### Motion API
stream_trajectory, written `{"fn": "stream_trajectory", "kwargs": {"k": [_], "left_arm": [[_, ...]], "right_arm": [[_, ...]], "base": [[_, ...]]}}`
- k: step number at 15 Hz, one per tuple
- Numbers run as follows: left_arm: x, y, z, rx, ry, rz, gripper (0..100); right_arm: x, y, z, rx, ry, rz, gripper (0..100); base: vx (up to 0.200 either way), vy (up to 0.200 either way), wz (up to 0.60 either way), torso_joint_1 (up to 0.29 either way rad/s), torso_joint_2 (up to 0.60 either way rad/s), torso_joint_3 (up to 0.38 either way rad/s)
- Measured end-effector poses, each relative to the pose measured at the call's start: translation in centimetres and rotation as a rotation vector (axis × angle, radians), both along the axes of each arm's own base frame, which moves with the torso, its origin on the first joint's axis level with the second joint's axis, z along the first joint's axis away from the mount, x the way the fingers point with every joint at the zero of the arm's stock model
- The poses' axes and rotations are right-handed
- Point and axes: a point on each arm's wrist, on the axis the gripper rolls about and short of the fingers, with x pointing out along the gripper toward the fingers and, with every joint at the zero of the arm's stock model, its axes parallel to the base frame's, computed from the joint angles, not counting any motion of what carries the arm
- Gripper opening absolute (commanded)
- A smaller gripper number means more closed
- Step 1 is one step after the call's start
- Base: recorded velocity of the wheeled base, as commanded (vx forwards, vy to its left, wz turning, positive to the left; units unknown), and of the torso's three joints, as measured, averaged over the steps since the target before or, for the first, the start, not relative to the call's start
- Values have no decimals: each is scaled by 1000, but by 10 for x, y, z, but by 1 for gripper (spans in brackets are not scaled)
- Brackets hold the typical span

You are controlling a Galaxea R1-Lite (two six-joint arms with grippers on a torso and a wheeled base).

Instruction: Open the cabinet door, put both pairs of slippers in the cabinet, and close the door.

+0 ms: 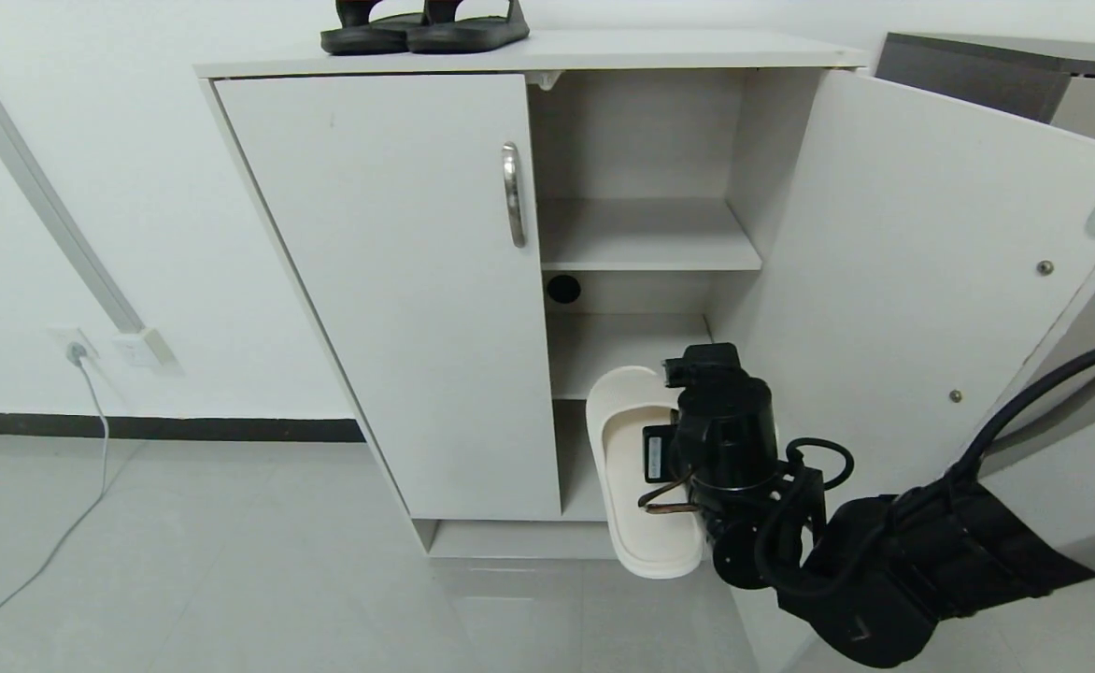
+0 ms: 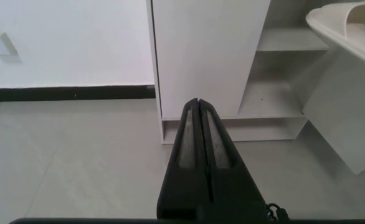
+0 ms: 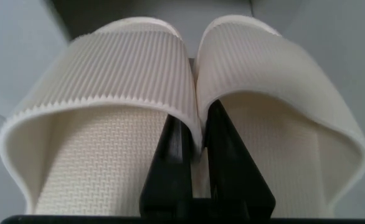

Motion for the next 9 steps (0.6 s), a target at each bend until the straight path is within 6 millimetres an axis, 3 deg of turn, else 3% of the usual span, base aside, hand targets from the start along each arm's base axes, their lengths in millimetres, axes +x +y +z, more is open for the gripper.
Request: {"fn": "stream_trajectory", "kwargs": {"k": [9], "left_arm": [[0,0,0,-1,0,0,0]], "right_arm": [[17,-12,-11,-22,21,-52,0]], "base": [[0,0,0,0,0,0]]}}
